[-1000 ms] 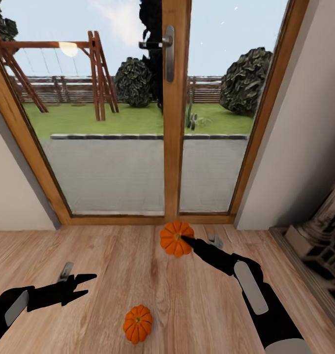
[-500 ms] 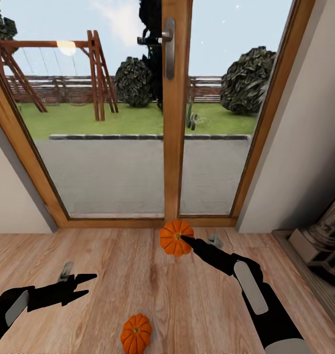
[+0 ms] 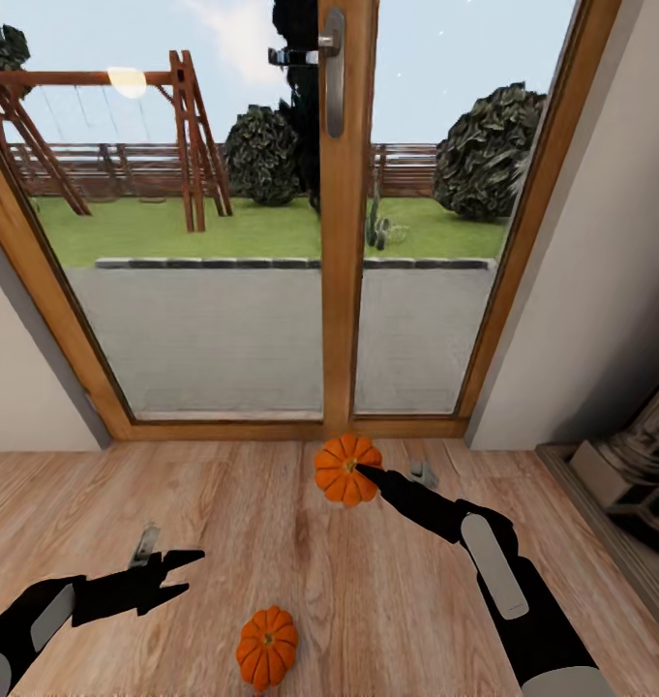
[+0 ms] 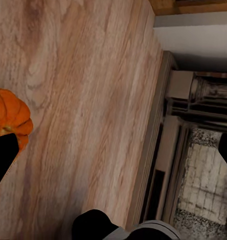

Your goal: Place each of the two pumpkins and all three candles from the living room inside a cabinet in the living room (use any cabinet), then make sure every cabinet is closed, and position the cauldron so it is next to a table in the living room.

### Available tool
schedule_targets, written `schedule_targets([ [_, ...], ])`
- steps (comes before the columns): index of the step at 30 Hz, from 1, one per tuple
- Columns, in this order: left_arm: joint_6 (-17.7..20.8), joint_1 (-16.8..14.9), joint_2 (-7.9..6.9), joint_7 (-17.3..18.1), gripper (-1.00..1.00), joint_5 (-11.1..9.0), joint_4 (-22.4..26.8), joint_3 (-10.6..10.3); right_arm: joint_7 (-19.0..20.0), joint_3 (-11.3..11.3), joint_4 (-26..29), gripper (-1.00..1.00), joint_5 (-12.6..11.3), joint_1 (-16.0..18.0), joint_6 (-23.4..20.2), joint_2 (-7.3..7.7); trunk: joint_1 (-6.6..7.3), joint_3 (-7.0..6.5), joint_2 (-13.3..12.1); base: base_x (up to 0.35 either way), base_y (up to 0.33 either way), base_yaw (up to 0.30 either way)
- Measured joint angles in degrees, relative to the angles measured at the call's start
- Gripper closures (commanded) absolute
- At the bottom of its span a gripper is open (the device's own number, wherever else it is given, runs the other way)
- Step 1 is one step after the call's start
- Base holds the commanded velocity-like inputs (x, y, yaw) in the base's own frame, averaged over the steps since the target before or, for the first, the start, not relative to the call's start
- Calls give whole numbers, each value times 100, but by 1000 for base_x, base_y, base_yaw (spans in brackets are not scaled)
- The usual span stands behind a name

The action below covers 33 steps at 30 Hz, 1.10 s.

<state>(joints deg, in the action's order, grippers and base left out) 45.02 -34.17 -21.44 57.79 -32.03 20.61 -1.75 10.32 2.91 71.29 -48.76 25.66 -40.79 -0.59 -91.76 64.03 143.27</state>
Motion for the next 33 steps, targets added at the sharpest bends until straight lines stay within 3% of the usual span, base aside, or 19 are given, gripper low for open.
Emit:
schedule_targets([
  [7,-398,-1,154,22,-100,27,-282,-28,-4,-5,-1,100,-3,0,-11,13,-18,155,9,-29,0,0],
  [23,-414,-1,199,-22,-100,21,-307,-26,-2,32,67,100,-2,0,-25,-16,-59,509,31,-50,0,0],
  [27,-416,-1,317,-28,-100,30,-309,-27,5,154,80,100,-3,0,-44,-17,-69,598,36,0,0,0],
  [33,-426,-1,333,-29,-100,31,-311,-6,10,242,370,100,-49,-1,-62,-20,-85,731,44,0,0,0],
])
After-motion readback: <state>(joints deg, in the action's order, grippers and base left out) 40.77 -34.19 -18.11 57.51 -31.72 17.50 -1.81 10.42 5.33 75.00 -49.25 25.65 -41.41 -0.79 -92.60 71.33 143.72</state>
